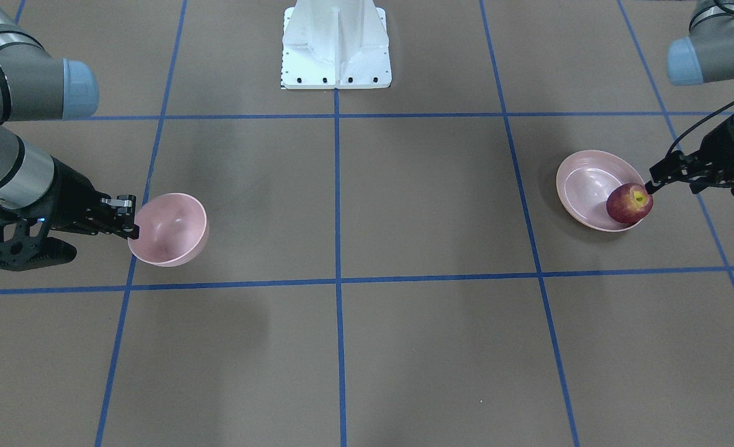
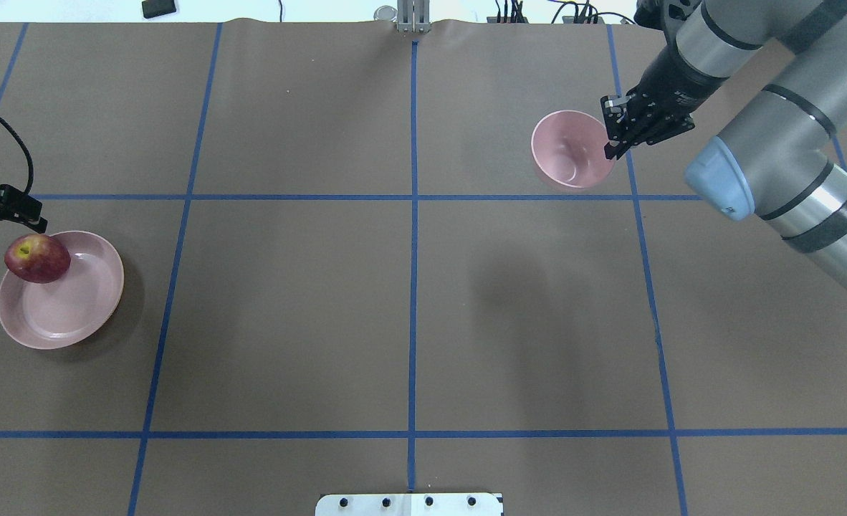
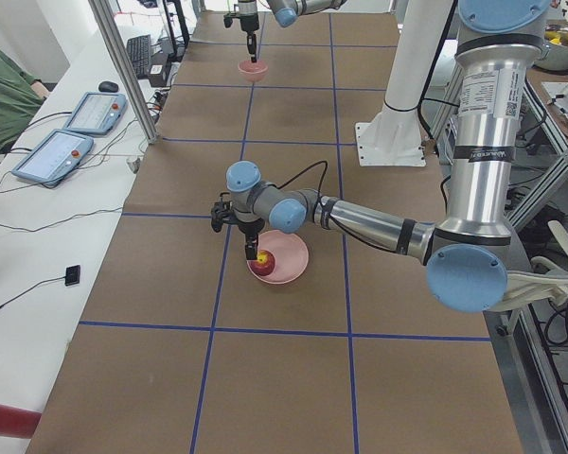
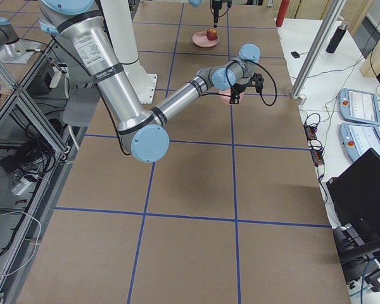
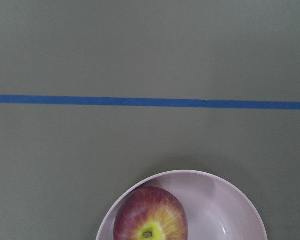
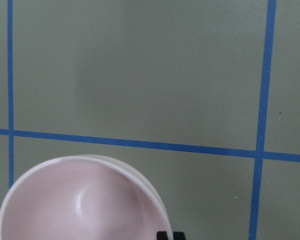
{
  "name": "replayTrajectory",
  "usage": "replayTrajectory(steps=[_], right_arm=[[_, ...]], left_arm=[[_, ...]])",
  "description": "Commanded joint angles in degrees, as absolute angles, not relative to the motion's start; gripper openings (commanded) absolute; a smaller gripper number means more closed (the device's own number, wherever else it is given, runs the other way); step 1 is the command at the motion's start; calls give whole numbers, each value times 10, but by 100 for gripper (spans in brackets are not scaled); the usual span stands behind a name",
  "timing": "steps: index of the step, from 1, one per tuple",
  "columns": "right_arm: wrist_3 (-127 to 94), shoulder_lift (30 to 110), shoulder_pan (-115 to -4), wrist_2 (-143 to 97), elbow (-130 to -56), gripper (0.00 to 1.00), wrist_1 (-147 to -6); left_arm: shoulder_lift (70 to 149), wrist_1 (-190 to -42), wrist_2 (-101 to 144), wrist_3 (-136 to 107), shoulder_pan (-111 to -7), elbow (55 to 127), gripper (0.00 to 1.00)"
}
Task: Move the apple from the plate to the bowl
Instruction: 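Lift the pink bowl toward table center while left gripper reaches the apple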
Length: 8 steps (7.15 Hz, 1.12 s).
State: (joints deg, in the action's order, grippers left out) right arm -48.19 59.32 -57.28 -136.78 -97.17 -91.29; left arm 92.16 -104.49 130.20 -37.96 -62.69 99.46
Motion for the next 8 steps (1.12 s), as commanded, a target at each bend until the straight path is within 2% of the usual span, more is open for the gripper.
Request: replayTrajectory(steps=[1,4,8], right_arm=[[-537,571,-549,-1358,-976,0,-916],[-543,571,-534,-1346,-984,0,-916],[-546,572,-527,-1339,-994,0,-917]], left_arm=[[922,-1046,1297,-379,-615,980,98],[925,-1081,1298,-376,-608,939,98],[925,-1084,1298,-375,-589,928,98]])
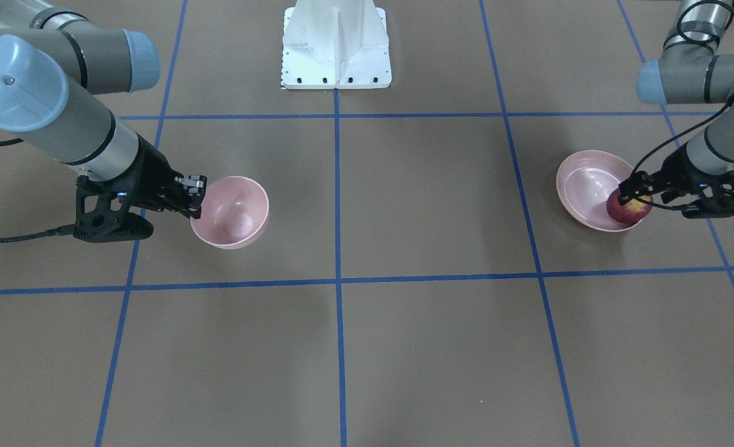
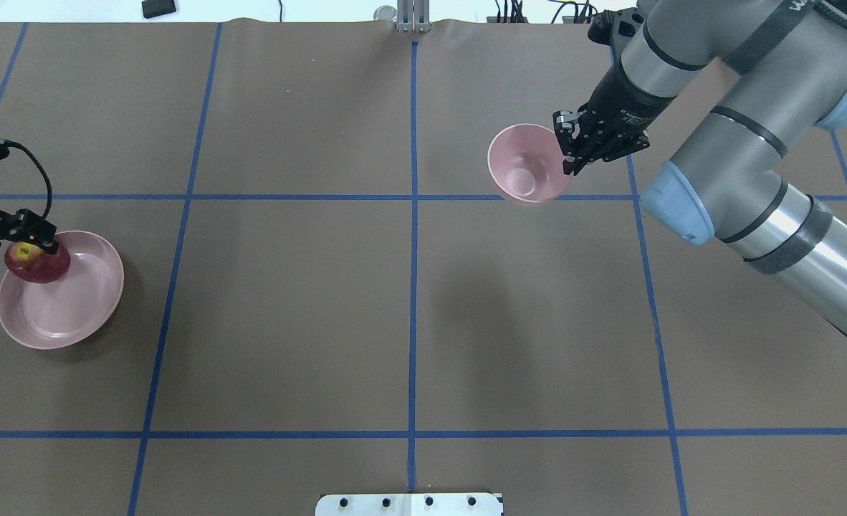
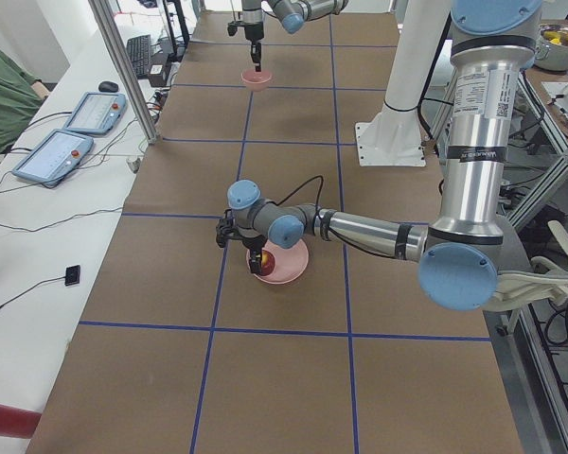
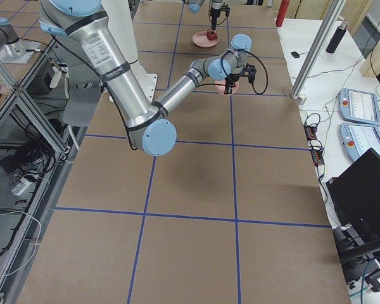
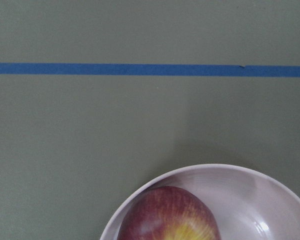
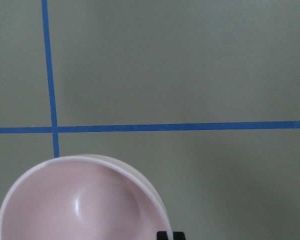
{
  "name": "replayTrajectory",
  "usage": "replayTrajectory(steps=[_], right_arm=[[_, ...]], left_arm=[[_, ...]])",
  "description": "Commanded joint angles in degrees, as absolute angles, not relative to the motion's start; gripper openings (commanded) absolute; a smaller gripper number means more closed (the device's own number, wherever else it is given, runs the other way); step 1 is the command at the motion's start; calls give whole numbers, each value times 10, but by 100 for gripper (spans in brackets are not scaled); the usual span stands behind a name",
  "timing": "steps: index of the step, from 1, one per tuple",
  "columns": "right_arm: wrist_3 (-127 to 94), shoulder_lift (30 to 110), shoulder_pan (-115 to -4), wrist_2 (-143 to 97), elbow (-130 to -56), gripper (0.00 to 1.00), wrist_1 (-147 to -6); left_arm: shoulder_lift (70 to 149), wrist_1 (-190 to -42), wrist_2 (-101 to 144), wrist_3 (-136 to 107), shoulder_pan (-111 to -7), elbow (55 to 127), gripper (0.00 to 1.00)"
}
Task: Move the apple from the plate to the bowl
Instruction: 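Lift the pink bowl toward table center while left gripper reaches the apple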
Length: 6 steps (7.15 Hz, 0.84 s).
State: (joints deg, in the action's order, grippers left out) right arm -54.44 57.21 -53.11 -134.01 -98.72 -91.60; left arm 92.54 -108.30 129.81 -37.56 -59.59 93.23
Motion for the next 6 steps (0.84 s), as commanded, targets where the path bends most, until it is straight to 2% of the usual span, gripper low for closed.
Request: replayTrajectory(steps=[1,4,5,6], right_arm=[[-546,572,-524,-1339,-995,0,-917],[-547,573,-521,-1339,-998,0,-916],[-547,573,-519,-1339,-1004,0,-917],[-561,574,-513,-1339,-1005,0,-916]], left_arm=[[925,-1084,1298,-376,-585,927,98],[929,-1085,1298,-377,-583,920,97],[929,-1085,1298,-379,-583,920,91],[930,-1084,1299,-384,-583,921,60]])
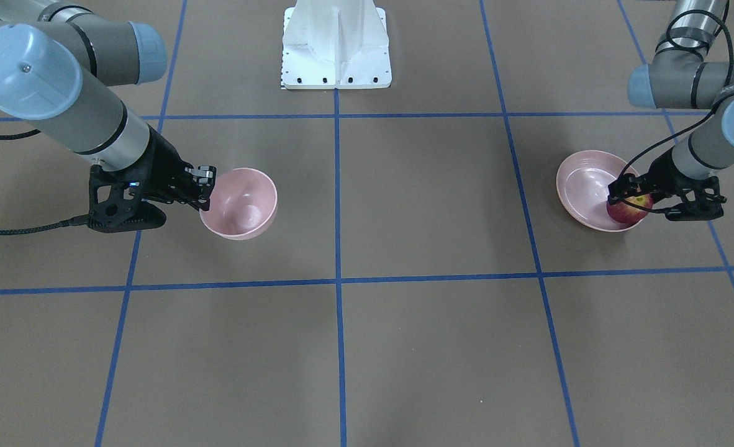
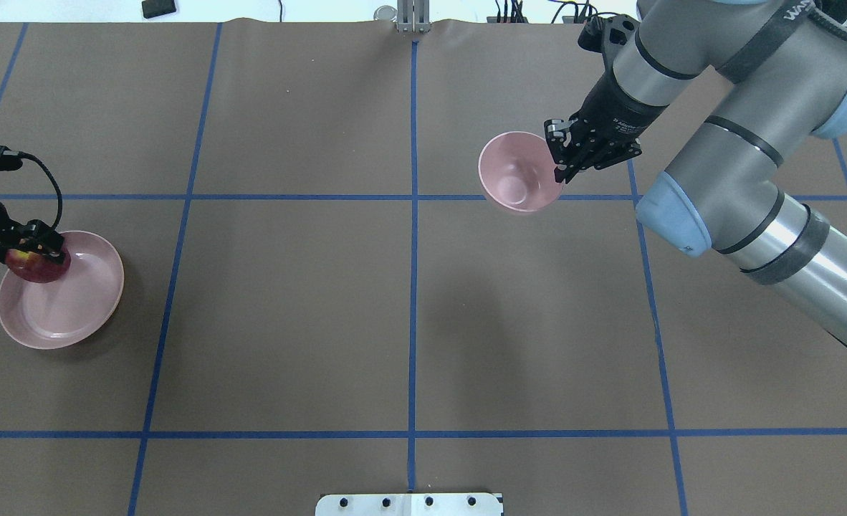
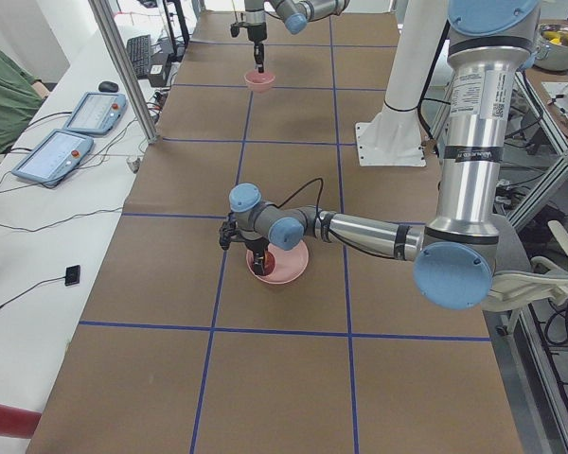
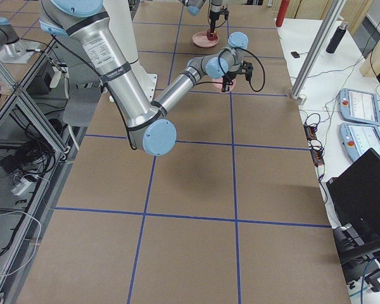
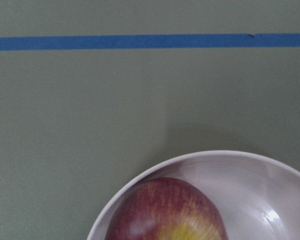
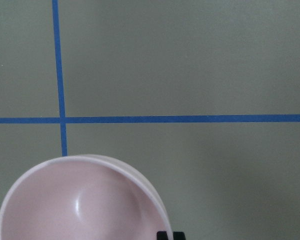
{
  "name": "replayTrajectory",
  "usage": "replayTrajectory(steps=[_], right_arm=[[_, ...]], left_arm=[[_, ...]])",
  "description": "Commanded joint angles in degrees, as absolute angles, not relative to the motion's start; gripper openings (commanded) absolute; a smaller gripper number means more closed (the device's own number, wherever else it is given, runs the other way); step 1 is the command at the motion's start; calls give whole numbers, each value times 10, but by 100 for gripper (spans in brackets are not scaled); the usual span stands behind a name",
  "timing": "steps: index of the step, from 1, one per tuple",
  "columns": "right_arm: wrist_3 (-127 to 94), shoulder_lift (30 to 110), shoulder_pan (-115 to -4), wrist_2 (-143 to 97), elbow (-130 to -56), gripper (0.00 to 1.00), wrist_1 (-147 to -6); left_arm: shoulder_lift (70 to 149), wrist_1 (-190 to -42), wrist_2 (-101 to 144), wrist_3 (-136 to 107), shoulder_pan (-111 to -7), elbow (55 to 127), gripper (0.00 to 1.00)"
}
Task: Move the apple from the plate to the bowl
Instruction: 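Grasp and lift the red apple with left gripper while right sets bowl down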
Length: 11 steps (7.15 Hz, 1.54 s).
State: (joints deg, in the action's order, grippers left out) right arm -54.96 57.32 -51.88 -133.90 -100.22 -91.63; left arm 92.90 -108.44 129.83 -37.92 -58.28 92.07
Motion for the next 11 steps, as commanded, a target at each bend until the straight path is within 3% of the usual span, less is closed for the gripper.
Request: replayTrajectory(steps=[1,2,6,8,11], right_arm=[[-571,572,-506,-1334,-1009,0,-914],[-578,574,-492,-1320,-1014,0,-914],[-597,561,-408,-1238,-999,0,-913],[-594,485,-407,-1237,-899,0,-908],[-595,454,-407,-1234,-786,0,-790]], left_arm=[[932,-1082,1301,-386,-584,930,26],[924,-1077,1305,-386,-586,953,0],[948,-932,1345,-385,-589,1076,0],[1000,-867,1348,-391,-588,1090,0],[1065,-858,1349,-469,-578,1083,0]])
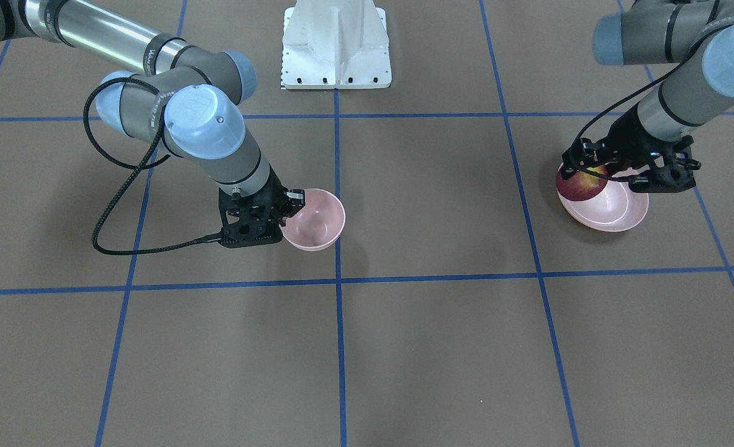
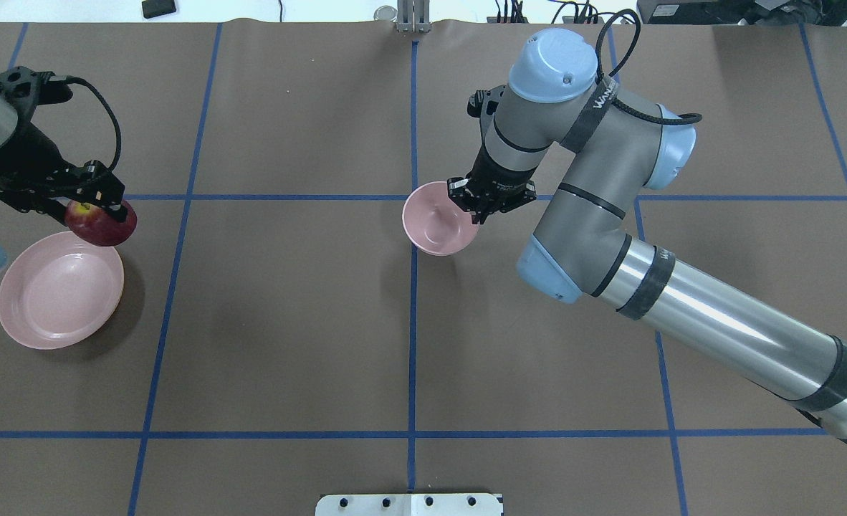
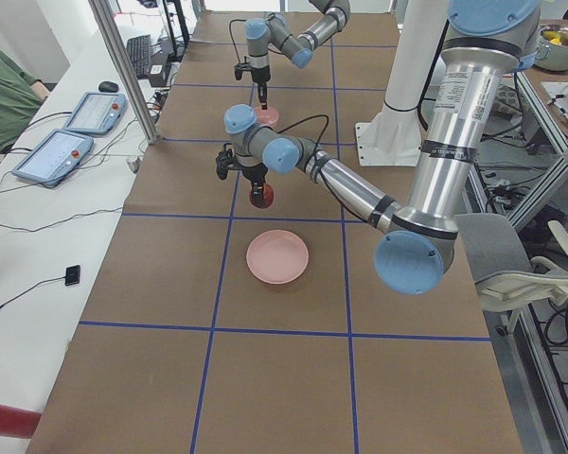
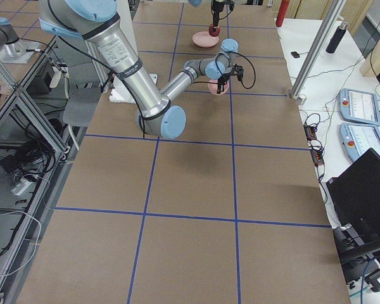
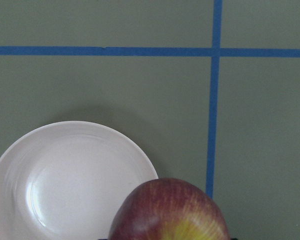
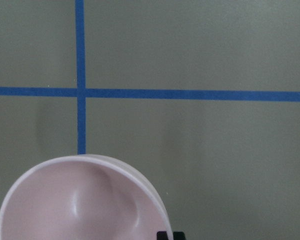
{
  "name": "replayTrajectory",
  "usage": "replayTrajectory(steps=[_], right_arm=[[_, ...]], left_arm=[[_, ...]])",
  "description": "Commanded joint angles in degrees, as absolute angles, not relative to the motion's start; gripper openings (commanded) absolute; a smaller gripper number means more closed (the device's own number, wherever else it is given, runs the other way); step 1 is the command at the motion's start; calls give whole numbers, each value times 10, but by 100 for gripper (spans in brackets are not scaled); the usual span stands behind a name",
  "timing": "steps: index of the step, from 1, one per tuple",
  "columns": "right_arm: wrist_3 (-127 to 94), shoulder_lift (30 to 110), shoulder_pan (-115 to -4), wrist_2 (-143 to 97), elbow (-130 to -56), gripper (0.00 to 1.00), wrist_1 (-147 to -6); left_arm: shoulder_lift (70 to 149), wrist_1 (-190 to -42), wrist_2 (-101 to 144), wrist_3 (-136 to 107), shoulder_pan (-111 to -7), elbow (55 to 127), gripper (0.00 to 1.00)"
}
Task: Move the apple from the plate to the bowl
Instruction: 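Grasp and lift the red apple with left gripper while right sets bowl down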
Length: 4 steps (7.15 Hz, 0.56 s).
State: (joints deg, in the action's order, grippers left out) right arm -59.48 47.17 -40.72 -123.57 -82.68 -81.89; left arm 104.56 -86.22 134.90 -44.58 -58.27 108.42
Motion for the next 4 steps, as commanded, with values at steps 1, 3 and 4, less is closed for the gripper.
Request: replayTrajectory(steps=[1,3,4], right_arm=[[-595,445,-407,-1232,-774,0,-784],[-595,439,-407,-1232,-770,0,-777],[-595,428,-406,-1233,-757,0,-777]], left_arm=[[1066,-859,1349,-469,-578,1082,0],[1069,-858,1349,-470,-577,1082,0],[1069,-859,1349,-470,-577,1080,0]])
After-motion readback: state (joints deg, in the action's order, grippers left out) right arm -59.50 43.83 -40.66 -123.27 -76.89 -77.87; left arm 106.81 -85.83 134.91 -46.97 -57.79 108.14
